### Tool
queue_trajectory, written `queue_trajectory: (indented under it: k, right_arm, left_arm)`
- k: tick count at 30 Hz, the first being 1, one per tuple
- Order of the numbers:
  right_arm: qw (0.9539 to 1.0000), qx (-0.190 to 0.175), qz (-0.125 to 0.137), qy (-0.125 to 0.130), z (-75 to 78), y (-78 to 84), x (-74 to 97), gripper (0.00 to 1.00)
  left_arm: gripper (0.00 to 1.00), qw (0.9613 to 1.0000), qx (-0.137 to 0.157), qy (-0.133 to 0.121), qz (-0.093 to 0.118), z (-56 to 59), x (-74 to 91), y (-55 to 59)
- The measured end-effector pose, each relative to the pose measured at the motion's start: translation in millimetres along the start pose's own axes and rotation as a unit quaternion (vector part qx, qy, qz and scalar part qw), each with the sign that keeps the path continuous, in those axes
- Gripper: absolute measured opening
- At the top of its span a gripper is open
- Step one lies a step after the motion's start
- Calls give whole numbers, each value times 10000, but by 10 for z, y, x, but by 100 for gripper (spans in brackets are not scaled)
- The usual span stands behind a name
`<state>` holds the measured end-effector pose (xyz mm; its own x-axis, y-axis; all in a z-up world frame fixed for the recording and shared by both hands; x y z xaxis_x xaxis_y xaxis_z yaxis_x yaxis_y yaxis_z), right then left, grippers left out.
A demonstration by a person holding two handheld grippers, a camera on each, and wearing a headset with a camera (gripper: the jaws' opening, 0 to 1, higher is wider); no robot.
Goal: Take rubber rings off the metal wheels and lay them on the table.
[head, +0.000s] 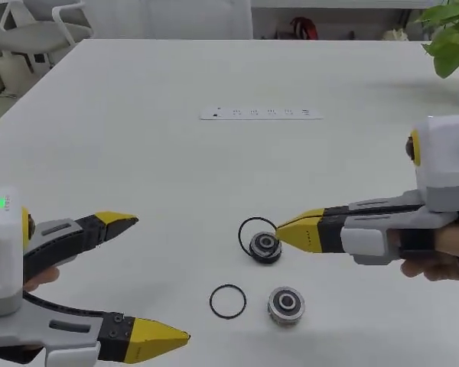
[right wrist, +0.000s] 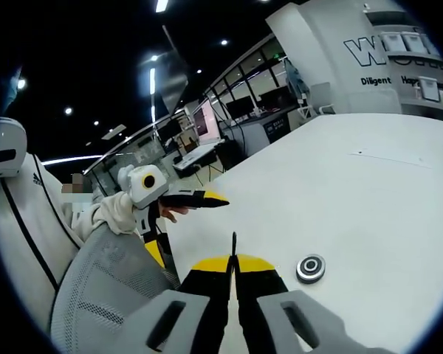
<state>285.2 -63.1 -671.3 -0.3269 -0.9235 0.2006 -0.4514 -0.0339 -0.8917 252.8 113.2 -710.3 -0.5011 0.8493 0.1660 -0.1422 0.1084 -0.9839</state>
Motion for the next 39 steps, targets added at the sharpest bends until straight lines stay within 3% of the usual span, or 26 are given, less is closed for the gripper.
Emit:
queue_trajectory:
  k: [16, 30, 39]
  right_arm:
    - [9989, -88, -456, -84, 1, 248, -273, 0]
    - [9958, -250, -880, 11, 91, 580, -311, 0]
    - [9938, -425, -1012, 151, 199, 687, -325, 0]
  left_arm:
    - [100, 9999, 119, 60, -55, 22, -4, 52]
    - [100, 9997, 199, 92, -123, 33, -10, 98]
    - [100, 9995, 233, 94, -169, 33, -9, 132]
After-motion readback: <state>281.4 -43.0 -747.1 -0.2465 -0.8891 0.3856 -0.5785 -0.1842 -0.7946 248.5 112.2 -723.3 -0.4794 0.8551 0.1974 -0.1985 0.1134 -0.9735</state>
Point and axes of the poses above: the centre of the closed fingertips' face, and the gripper's own axes: x roughly backward along the fingers, z roughly to its right, y roughly out of its underside, the point moved 5 cm from there along x, roughly backward along the fingers, and after that the axes turned 11 degrees about z, right-handed, at the moved point
